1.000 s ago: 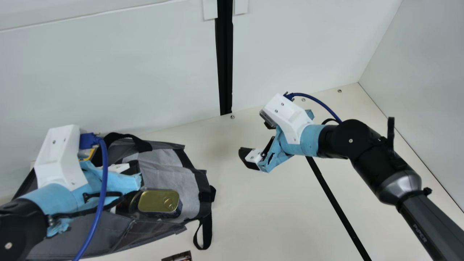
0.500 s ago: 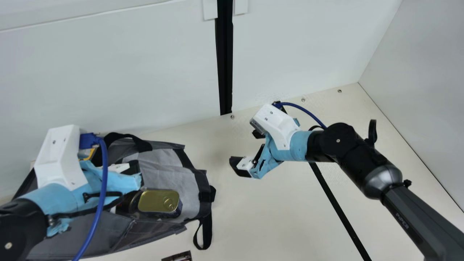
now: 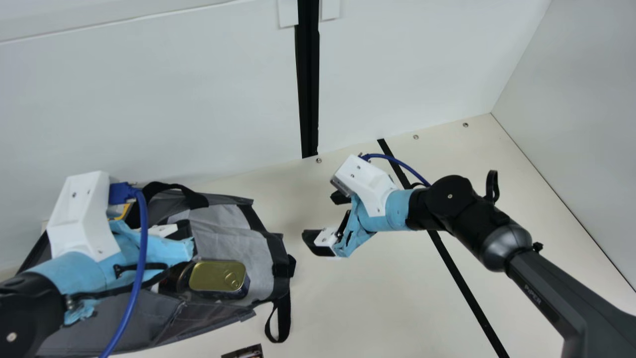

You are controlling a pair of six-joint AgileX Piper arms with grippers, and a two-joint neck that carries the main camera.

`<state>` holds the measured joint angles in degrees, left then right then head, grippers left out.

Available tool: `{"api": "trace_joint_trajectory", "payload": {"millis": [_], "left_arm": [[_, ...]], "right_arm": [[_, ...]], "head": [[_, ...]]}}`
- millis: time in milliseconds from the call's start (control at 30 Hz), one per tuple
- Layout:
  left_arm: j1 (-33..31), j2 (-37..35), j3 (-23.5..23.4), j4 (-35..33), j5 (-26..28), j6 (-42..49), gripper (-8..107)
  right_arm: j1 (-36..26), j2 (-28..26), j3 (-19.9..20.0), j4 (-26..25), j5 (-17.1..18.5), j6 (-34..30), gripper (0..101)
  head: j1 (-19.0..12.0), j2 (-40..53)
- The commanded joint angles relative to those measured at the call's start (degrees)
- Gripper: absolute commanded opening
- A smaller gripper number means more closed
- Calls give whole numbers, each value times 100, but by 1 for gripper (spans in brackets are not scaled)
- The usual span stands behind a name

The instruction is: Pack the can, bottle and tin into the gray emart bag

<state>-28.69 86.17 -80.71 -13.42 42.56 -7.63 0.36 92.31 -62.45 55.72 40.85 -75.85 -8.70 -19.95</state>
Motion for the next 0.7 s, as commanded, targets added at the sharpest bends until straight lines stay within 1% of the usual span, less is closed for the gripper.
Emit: {"api": "trace_joint_trajectory", "payload": {"millis": [0, 300, 667], "left_arm": [[0, 0, 0, 0, 0, 0, 10], [0, 0, 0, 0, 0, 0, 10], [0, 0, 0, 0, 0, 0, 10]], "right_arm": [[23, 34, 29, 81, 32, -70, 91], [235, 215, 176, 464, 59, -372, 91], [522, 454, 281, 847, -17, -672, 91]], "head": [[-130, -5], [-130, -5], [-130, -5]]}}
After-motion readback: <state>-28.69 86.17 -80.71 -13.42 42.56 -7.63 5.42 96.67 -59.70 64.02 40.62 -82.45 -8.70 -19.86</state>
